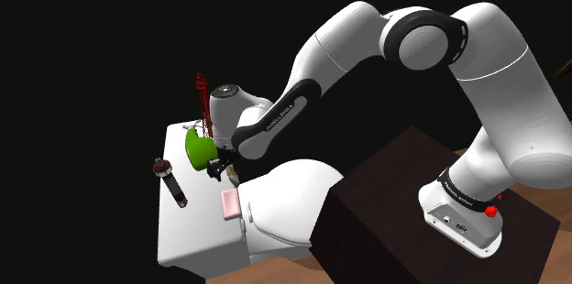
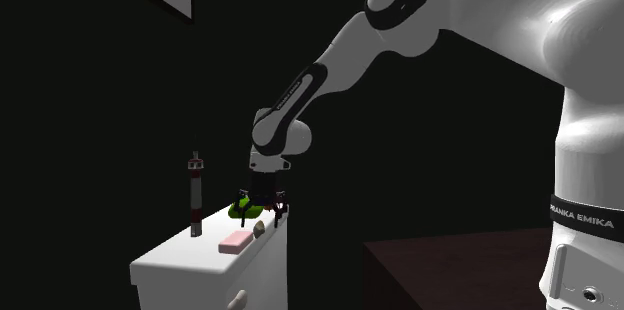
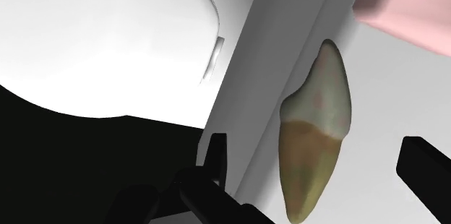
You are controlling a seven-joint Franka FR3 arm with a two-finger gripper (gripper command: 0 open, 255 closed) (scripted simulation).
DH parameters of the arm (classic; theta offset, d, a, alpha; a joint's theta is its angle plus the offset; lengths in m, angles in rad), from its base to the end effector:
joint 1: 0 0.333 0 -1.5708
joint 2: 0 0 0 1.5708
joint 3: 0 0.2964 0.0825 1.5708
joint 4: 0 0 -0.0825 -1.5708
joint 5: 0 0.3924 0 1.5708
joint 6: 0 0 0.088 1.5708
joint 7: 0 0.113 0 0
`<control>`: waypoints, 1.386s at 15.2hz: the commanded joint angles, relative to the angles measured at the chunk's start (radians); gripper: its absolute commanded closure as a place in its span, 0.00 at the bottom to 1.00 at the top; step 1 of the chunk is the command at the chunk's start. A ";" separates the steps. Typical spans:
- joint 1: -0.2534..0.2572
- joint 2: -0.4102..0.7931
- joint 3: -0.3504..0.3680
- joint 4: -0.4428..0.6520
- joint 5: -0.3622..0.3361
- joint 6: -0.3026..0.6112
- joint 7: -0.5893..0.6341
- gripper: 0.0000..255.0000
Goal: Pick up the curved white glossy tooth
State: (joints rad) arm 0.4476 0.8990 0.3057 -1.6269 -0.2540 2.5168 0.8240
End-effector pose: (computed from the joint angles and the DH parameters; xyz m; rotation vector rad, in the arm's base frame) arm 0.5007 0.4495 0.0892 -3.0511 -0.0296 0.0453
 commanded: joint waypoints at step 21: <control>-0.018 -0.078 0.023 -0.026 0.016 -0.054 -0.005 1.00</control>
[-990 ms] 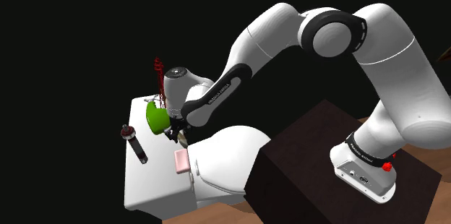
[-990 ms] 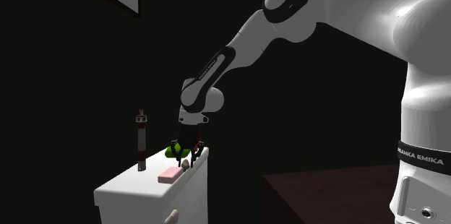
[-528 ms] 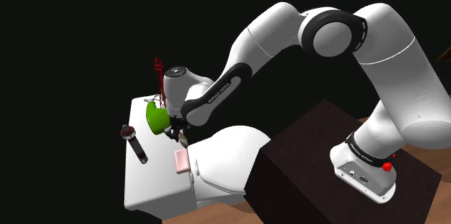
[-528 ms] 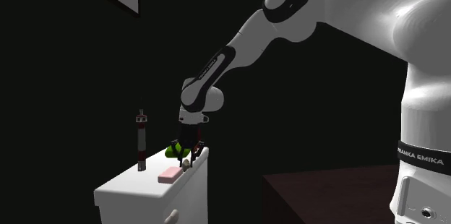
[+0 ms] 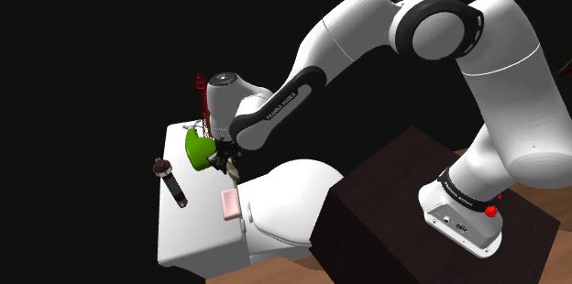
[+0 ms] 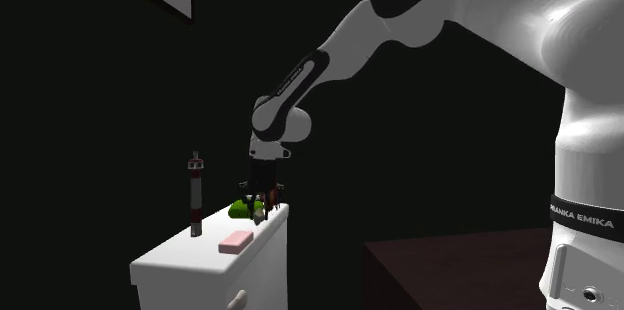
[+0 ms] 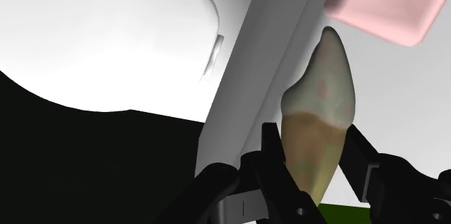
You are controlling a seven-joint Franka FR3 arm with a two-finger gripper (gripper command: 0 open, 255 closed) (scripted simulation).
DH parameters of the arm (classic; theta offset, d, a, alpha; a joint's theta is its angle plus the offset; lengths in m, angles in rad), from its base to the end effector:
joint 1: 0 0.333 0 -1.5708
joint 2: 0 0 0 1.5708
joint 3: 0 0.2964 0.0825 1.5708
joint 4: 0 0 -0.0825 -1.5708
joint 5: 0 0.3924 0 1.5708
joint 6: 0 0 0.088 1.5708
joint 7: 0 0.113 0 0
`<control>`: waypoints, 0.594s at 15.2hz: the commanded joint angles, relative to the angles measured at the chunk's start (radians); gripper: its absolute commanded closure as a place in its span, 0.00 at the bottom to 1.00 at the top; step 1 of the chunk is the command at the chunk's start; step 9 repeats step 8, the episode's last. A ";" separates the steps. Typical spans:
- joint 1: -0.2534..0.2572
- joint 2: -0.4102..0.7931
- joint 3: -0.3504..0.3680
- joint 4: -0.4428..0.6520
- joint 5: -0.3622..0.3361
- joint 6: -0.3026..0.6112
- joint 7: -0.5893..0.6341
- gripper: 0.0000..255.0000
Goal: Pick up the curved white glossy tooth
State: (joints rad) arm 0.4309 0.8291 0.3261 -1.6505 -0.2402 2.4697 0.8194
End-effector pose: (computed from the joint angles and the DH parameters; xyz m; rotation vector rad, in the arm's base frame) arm 0.5032 0.4506 0.1239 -3.0508 -0.0297 0.0447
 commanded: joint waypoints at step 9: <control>-0.015 -0.071 0.021 -0.019 0.018 -0.052 -0.005 1.00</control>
